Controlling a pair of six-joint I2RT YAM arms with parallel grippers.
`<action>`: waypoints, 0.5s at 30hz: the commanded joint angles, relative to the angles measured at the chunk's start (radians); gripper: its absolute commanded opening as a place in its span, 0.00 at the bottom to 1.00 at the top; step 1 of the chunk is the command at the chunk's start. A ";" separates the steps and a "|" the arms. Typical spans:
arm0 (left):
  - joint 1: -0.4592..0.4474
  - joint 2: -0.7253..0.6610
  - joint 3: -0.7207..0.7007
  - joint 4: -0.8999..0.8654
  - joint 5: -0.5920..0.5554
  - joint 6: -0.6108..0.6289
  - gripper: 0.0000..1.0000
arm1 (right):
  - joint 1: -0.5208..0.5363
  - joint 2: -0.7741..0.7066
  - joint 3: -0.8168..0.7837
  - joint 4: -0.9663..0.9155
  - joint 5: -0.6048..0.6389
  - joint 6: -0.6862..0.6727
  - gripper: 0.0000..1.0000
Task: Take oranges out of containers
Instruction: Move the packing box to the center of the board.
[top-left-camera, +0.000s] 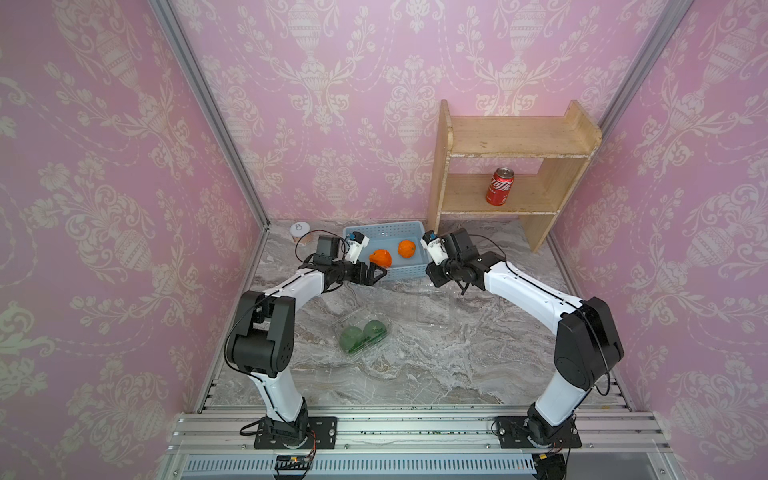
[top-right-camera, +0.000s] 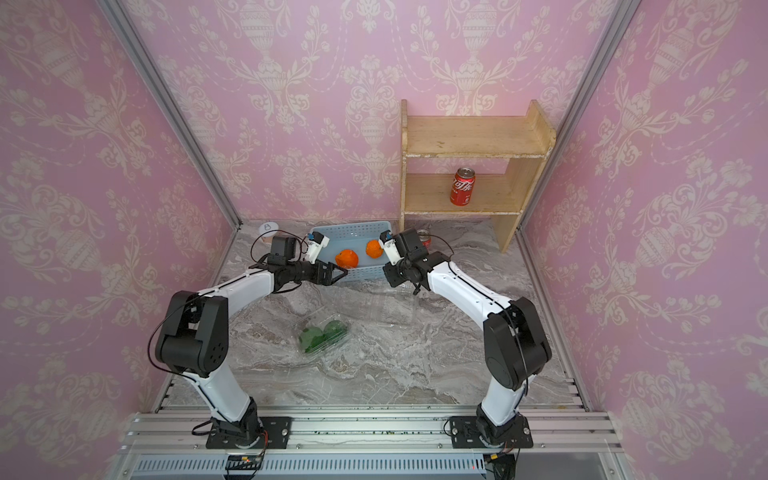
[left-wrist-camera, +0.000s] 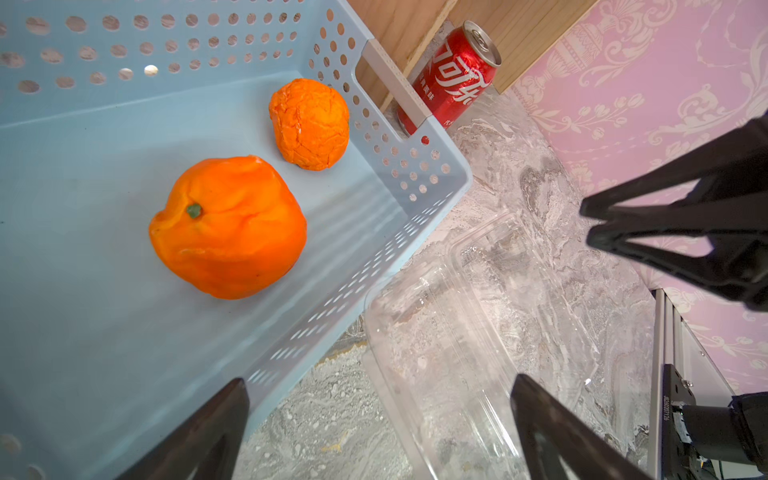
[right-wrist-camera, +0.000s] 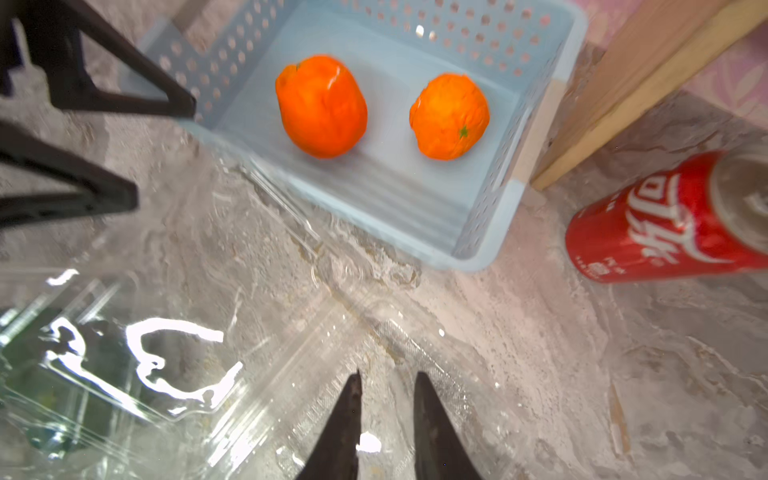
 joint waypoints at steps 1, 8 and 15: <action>0.006 -0.014 0.028 -0.015 -0.039 0.023 0.99 | 0.003 0.055 -0.063 0.034 -0.005 0.085 0.18; 0.011 -0.067 0.001 -0.021 -0.083 0.026 0.99 | -0.021 0.177 -0.014 0.005 0.074 0.187 0.18; 0.017 -0.090 -0.001 -0.030 -0.101 0.036 0.99 | -0.137 0.173 -0.068 -0.054 0.156 0.267 0.16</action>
